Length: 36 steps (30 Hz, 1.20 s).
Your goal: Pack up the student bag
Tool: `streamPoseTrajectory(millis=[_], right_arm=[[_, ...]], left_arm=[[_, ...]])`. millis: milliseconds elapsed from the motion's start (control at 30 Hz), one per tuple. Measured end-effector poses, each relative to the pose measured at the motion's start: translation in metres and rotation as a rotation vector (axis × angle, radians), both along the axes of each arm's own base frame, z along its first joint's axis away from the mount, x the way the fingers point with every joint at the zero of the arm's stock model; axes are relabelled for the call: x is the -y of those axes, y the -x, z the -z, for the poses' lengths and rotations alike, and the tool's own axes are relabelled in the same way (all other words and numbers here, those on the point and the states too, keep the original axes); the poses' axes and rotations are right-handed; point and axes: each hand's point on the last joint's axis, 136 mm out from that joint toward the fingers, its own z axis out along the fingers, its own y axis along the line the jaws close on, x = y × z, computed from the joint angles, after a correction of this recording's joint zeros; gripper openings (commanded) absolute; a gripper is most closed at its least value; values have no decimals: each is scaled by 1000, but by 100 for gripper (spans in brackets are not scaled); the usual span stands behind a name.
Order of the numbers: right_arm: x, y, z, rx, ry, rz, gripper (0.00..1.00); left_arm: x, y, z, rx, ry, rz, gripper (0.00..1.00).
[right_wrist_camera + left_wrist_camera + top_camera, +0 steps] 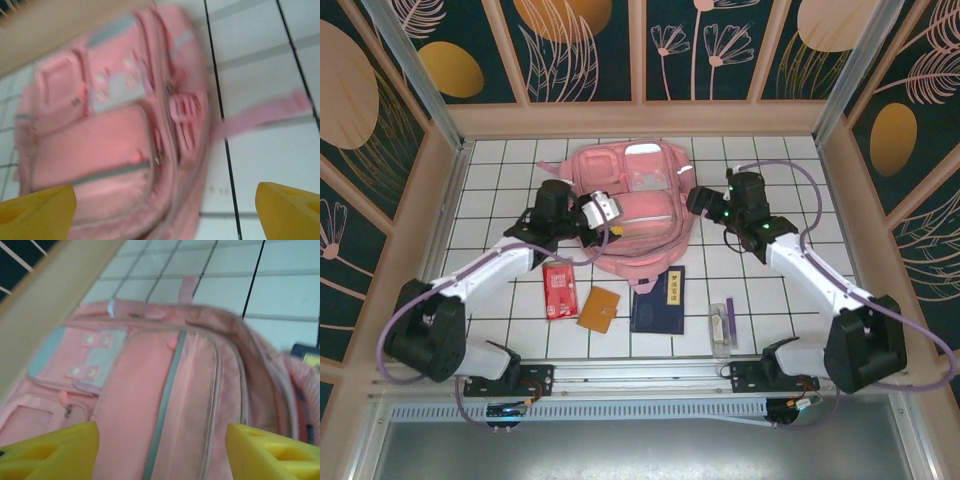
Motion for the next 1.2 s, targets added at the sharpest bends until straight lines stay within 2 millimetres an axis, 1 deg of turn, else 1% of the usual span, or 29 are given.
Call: streamPoseTrajectory(millis=[33,67,100,167,200,267,333,367,433,500,533,567,667,767,833,867,933,1000,1067,1167,1200], right_arm=[[0,3,10,-41,2,6,92],[0,6,18,-79,4,8,92],[0,9,24,-108,1,11,92],[0,13,32,-144,-2,13,92],[-1,14,34,-157,-6,11,92],[-4,16,37,-176,-21,4,90],[-8,18,41,-197,-37,-13,89],[-10,19,44,-209,-44,-22,88],[-14,20,49,-231,-55,-35,88],[-16,22,54,-256,-61,-38,87],[-15,24,55,-265,-61,-36,87],[-14,26,57,-277,-60,-32,87],[-11,33,62,-312,-48,-26,85],[-8,45,64,-351,-30,-37,76],[-9,56,65,-379,-23,-75,66],[-12,64,67,-398,-21,-105,64],[-19,80,76,-446,-12,-162,63],[-29,104,92,-509,8,-226,63],[-38,132,113,-589,29,-290,61],[-42,162,138,-687,52,-341,61],[-42,169,144,-710,58,-347,61]], left_arm=[[1,-4,10,-16,-29,-8,72],[1,-9,24,-38,-62,-16,77],[1,-12,38,-59,-98,-20,81],[-1,-13,61,-104,-148,-33,85],[-3,-12,71,-124,-174,-41,85],[-5,-14,87,-151,-221,-59,84],[-1,-23,93,-145,-259,-76,81],[2,-29,96,-137,-277,-83,73],[7,-35,101,-136,-308,-83,45],[12,-37,105,-146,-330,-82,8],[13,-39,105,-145,-336,-87,0],[13,-42,103,-144,-335,-100,0],[9,-55,90,-120,-323,-162,0],[4,-62,73,-111,-277,-211,0],[0,-68,57,-125,-208,-233,0],[-4,-72,48,-133,-163,-249,0],[-12,-80,26,-133,-82,-277,0],[-16,-87,2,-123,-14,-300,0],[-15,-96,-29,-97,51,-315,0],[-10,-109,-74,-46,117,-327,0],[-9,-111,-85,-33,131,-330,0]])
